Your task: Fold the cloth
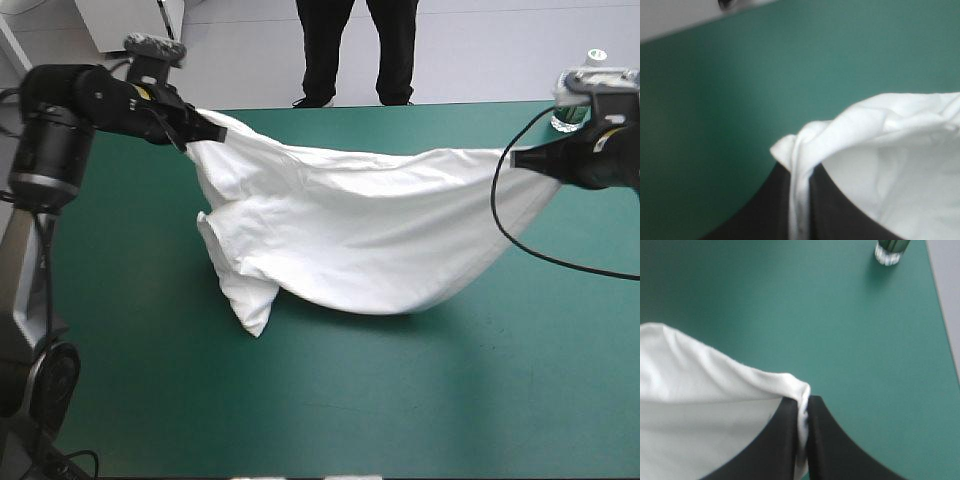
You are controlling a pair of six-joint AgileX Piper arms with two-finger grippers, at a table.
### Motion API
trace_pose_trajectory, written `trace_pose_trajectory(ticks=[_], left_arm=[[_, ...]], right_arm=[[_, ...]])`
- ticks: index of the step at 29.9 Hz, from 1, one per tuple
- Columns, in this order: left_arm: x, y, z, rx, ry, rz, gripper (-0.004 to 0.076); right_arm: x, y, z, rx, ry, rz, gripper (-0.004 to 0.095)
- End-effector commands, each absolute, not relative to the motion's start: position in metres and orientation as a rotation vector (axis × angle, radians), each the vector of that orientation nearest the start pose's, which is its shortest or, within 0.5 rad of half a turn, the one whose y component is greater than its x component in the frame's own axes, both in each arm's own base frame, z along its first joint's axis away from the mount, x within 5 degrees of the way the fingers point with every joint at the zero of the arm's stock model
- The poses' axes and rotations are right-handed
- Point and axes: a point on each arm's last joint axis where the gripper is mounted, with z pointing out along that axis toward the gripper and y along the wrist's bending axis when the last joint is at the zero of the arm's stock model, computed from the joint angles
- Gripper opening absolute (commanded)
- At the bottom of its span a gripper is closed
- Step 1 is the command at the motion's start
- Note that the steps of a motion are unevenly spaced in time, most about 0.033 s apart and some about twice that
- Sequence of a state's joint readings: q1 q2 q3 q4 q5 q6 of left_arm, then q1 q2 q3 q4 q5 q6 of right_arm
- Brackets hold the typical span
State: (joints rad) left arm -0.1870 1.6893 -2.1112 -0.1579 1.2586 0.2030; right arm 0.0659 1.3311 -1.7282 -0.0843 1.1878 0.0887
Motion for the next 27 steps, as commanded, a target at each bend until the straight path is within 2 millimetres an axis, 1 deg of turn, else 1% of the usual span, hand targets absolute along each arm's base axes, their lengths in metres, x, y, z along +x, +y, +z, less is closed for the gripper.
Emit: trace_pose_trajectory(ticks=[1, 3, 5, 8, 13, 17, 21, 23, 26, 27], left_arm=[[0.273, -0.069, 0.553, 0.472, 1.994, -0.210, -0.0022], [0.245, -0.065, 0.579, 0.488, 1.873, -0.201, -0.0022], [0.220, -0.062, 0.600, 0.499, 1.771, -0.206, -0.0022], [0.180, -0.056, 0.628, 0.497, 1.630, -0.204, -0.0022], [0.123, -0.049, 0.657, 0.507, 1.445, -0.217, -0.0022], [0.078, -0.047, 0.675, 0.521, 1.284, -0.269, -0.0022], [0.041, -0.041, 0.688, 0.502, 1.127, -0.281, -0.0022], [0.032, -0.040, 0.690, 0.500, 1.102, -0.280, -0.0022], [0.031, -0.040, 0.687, 0.514, 1.132, -0.276, -0.0022], [0.035, -0.040, 0.685, 0.520, 1.162, -0.267, -0.0022]], right_arm=[[0.208, 0.005, 0.551, 0.026, 1.987, -0.030, -0.0017], [0.186, 0.004, 0.580, 0.013, 1.877, -0.027, -0.0016], [0.162, 0.003, 0.606, 0.005, 1.774, -0.018, -0.0016], [0.130, 0.002, 0.633, -0.013, 1.647, -0.017, -0.0017], [0.078, 0.002, 0.661, -0.046, 1.478, -0.008, -0.0016], [0.043, 0.003, 0.676, -0.085, 1.344, 0.013, -0.0014], [0.023, 0.002, 0.681, -0.082, 1.275, 0.015, -0.0014], [0.019, 0.002, 0.682, -0.081, 1.259, 0.015, -0.0014], [0.021, 0.002, 0.682, -0.078, 1.264, 0.020, -0.0014], [0.023, 0.002, 0.682, -0.074, 1.268, 0.025, -0.0014]])
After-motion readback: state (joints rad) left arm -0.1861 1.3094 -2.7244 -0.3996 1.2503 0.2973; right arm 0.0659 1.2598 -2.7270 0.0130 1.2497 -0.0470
